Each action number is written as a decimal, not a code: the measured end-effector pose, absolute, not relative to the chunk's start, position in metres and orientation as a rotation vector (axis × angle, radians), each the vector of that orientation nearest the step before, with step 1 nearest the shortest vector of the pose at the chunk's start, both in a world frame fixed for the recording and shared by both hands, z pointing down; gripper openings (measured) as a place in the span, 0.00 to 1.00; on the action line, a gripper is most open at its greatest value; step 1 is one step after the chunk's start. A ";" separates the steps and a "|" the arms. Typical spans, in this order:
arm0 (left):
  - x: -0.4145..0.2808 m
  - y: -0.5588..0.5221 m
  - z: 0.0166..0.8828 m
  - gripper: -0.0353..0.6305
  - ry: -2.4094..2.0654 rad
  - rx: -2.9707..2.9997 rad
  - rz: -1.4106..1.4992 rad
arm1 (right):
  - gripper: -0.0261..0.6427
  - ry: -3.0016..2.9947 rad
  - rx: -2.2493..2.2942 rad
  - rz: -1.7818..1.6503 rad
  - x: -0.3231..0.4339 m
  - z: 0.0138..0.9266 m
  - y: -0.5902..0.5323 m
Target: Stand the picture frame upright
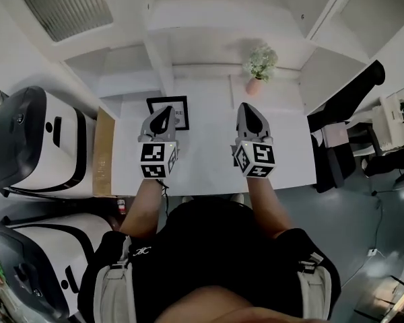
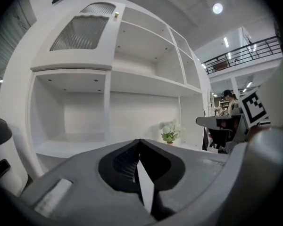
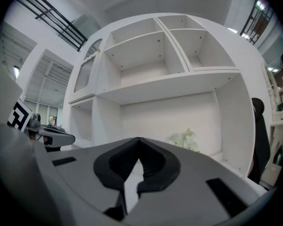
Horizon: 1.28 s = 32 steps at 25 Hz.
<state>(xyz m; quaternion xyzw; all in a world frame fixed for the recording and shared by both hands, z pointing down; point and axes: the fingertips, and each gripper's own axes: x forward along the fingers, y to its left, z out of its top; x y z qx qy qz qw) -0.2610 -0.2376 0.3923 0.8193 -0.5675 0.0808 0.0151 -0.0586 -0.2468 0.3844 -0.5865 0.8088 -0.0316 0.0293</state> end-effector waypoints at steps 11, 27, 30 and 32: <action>-0.144 -0.244 0.375 0.08 -1.670 2.654 0.235 | 0.04 2.421 -1.854 -0.100 0.044 0.373 -0.243; -0.107 -0.244 0.372 0.08 -1.670 2.613 0.205 | 0.04 2.457 -1.808 -0.091 0.067 0.373 -0.250; -0.115 -0.246 0.369 0.08 -1.700 2.608 0.211 | 0.04 2.466 -1.801 -0.084 0.064 0.372 -0.250; -0.121 -0.247 0.367 0.08 -1.722 2.599 0.211 | 0.04 2.471 -1.800 -0.079 0.062 0.372 -0.250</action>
